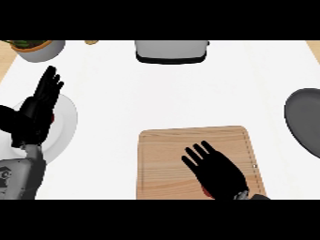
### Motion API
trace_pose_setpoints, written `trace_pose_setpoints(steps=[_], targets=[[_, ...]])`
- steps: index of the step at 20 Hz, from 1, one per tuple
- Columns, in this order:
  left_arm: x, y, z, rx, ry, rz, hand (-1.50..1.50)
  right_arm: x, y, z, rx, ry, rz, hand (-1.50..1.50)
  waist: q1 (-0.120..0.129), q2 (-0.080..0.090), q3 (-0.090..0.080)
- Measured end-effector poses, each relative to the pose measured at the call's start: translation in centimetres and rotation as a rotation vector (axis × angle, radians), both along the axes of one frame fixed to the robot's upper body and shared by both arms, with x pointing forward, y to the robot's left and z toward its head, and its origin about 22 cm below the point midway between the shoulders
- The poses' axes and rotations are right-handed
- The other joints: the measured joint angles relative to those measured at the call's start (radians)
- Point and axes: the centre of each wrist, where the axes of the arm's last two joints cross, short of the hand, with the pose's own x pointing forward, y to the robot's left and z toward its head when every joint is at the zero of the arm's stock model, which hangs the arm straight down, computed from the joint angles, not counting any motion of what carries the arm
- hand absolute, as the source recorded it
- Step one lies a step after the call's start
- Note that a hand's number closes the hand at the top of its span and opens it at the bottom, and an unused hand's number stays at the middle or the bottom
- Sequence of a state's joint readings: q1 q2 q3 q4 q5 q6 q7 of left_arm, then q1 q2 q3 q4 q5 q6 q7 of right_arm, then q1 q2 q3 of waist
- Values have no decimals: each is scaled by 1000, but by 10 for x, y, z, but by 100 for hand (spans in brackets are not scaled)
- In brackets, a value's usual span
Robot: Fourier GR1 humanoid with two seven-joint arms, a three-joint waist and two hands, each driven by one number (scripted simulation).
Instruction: Pick the bell pepper from the cutting board and place it in the pan
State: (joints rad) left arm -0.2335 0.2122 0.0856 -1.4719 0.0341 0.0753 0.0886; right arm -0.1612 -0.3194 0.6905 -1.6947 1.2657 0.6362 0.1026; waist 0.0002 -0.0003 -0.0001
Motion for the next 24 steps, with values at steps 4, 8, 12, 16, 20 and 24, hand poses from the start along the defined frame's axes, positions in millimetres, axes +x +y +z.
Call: trace_pose_setpoints(steps=[4,8,12,16,20,24], targets=[[1,-4,-4,0,-3,0,0,5,5,-14,-15,30,6,150,0,0,0],[-1,-1,-4,2,-5,-5,0,4,4,-19,-13,46,87,150,1,-1,0],[1,-5,-2,0,-4,2,0,6,-1,-25,4,33,123,150,2,-3,0],[2,-6,-7,2,-4,0,0,8,3,-29,44,26,42,150,1,-3,-1],[-1,-1,-7,0,-4,21,0,19,-4,-32,171,42,-319,150,-25,-1,1],[-3,3,-9,2,-5,20,0,24,-14,-30,278,-9,-648,150,-21,0,1]])
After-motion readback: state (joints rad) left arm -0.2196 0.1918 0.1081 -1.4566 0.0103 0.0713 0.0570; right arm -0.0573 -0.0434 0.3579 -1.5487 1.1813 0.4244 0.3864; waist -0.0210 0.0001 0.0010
